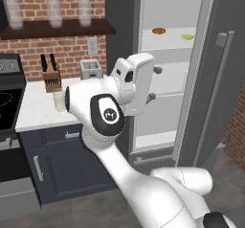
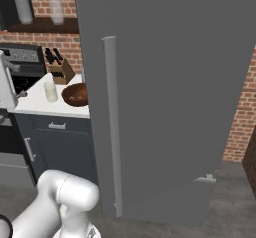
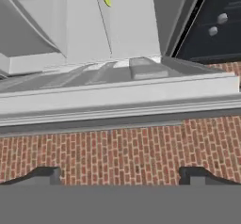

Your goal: Grab a lemon wedge from the fridge and one ice cube from the ice bowl, and put them in the glass of lemonade.

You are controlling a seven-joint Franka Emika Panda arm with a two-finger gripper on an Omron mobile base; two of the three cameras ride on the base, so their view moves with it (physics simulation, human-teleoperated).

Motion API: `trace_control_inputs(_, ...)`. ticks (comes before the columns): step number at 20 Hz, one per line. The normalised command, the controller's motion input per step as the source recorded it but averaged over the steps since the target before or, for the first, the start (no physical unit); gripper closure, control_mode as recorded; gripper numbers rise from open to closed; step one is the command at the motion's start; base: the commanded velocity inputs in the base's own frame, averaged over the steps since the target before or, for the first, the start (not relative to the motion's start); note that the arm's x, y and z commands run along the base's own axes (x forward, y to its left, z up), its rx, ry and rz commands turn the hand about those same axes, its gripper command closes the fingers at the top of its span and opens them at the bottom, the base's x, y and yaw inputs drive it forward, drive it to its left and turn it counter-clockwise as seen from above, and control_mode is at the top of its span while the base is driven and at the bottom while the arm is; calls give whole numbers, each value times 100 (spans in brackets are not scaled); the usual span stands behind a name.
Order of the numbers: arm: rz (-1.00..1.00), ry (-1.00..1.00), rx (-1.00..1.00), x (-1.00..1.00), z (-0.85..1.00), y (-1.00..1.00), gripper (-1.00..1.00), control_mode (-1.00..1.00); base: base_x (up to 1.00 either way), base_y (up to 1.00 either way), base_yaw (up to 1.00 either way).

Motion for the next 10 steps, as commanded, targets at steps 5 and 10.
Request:
trace_control_inputs(5, -35, 22, -1, 99, -10, -13, -100, -100, 0, 0, 0)
trace_control_inputs(10, -30, 11, 0, 67, -7, -43, -100, -100, 0, 0, 0)
